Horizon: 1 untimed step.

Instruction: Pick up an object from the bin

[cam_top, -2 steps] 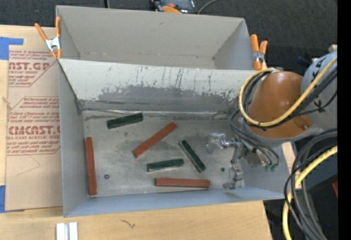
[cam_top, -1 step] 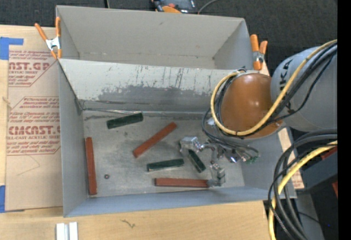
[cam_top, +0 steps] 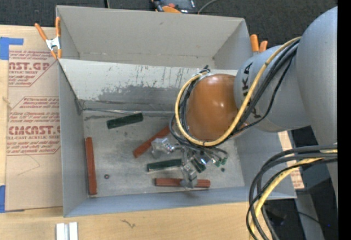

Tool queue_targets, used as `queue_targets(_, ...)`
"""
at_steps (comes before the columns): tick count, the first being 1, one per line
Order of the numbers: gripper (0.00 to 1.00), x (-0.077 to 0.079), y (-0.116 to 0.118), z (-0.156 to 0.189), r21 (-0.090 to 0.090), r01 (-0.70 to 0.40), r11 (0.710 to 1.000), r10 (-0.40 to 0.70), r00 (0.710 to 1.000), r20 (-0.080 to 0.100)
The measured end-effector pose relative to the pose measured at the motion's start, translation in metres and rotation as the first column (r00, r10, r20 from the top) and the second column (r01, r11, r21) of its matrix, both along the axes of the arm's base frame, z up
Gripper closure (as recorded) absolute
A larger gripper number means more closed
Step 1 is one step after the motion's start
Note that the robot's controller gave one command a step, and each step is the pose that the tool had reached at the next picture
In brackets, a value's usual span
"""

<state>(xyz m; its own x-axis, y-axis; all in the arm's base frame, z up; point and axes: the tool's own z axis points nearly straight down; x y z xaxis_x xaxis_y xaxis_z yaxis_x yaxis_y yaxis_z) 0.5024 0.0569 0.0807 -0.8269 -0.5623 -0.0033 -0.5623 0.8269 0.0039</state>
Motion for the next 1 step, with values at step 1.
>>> queue_targets(1, 0.00, -0.0141, 0.0150, -0.0103, -0.003, 0.152, 0.988, -0.152, 0.988, 0.004)
